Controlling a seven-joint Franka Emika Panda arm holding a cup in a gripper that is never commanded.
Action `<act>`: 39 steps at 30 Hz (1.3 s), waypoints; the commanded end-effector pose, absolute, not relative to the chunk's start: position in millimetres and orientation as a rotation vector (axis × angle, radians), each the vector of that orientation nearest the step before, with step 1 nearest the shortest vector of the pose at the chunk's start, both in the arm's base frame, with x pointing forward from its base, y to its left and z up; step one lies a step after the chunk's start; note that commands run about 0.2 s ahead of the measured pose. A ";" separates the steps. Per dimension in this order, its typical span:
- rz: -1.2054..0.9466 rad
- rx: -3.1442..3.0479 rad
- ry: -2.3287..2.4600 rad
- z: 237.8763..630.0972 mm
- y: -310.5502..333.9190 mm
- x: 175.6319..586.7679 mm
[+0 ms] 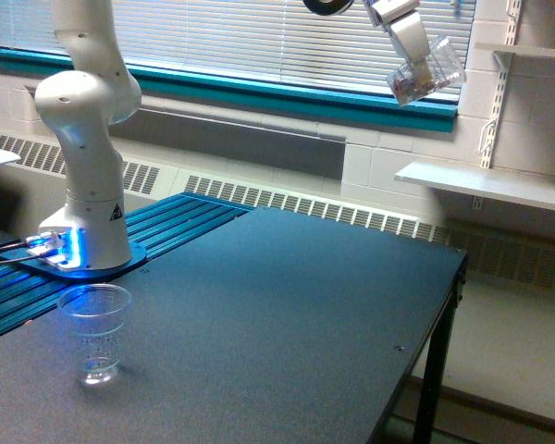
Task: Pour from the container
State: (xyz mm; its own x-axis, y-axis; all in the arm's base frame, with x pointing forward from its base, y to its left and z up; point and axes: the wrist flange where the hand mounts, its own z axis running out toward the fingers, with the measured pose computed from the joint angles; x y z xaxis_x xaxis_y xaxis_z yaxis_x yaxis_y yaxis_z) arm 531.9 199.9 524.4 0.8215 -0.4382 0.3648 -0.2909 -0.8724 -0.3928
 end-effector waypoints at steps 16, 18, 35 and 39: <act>-0.606 -2.731 1.034 482.9 8.6 531.3; -0.615 -2.731 1.104 478.5 -13.5 524.5; -0.664 -2.668 1.566 467.8 -150.8 447.8; -0.661 -2.656 1.650 469.1 -175.8 428.4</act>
State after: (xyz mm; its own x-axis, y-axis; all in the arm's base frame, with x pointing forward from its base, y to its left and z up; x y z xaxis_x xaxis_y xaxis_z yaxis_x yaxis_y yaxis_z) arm 449.5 -148.1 464.5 0.4644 -0.8042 0.3710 -0.8187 -0.5496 -0.1665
